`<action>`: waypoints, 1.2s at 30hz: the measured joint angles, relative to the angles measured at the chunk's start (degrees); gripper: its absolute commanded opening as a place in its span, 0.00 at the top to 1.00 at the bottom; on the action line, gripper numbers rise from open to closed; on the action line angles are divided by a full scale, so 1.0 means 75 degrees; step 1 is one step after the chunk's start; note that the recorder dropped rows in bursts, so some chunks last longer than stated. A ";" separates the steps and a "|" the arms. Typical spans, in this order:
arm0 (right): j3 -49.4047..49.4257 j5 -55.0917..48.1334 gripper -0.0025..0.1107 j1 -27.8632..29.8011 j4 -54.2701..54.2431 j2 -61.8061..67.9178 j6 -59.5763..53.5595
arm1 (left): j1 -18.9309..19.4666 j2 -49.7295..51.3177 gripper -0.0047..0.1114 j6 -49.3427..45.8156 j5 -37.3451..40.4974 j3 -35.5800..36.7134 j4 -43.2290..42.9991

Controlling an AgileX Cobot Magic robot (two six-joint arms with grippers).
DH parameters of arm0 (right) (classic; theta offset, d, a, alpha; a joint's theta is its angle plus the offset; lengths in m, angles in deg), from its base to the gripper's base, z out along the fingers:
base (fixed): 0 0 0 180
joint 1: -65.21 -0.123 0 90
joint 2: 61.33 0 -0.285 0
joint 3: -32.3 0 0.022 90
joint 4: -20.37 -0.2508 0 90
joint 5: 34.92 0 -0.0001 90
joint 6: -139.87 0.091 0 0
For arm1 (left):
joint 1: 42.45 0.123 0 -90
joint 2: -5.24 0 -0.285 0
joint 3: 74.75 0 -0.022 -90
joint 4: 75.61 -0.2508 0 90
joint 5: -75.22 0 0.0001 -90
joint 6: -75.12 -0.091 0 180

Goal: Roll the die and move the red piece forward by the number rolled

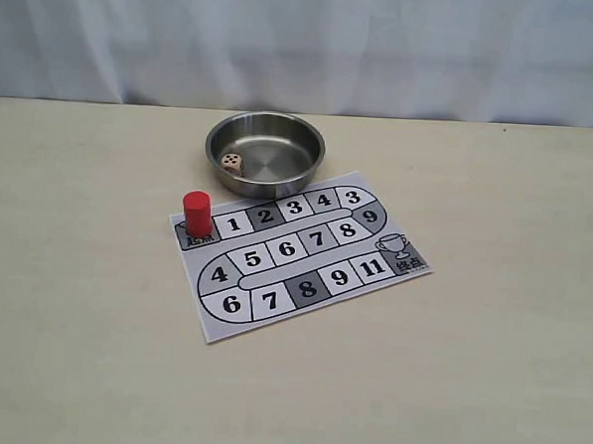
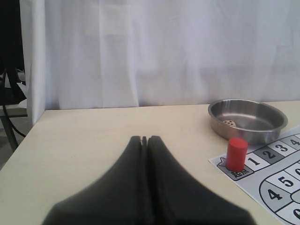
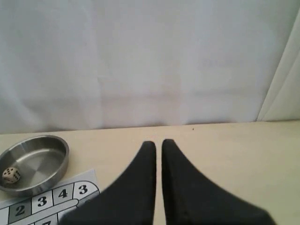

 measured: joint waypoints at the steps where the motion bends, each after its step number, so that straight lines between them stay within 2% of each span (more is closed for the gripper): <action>1: -0.0020 0.0038 0.94 0.0000 0.0000 0.0226 0.0005 | 0.0000 0.0000 0.96 0.0000 0.0000 0.0000 0.0000; 11: -0.0036 0.1148 0.93 0.0000 0.0000 0.2280 0.0017 | 0.0000 0.0000 0.96 0.0000 0.0000 0.0000 0.0000; 13: -0.0134 0.1183 0.89 0.0000 0.0000 0.2693 0.0017 | 0.0000 0.0000 0.96 0.0000 0.0000 0.0000 0.0000; 18: -0.0667 0.1074 0.70 0.0000 0.0000 0.3720 0.0017 | 0.0000 0.0000 0.96 0.0000 0.0000 0.0000 0.0000; 20: -0.0945 0.0936 0.66 0.0000 -0.0063 0.4090 0.0017 | 0.0000 0.0000 0.96 0.0000 0.0000 0.0000 0.0000; 29: -0.2496 -0.0119 0.66 0.0000 -0.0876 0.5935 -0.0035 | 0.0000 0.0000 0.96 0.0000 0.0000 0.0000 0.0000; 36: -0.3570 -0.0391 0.65 -0.0281 -0.2196 0.7041 -0.1339 | 0.0000 0.0000 0.96 0.0000 0.0000 0.0000 0.0000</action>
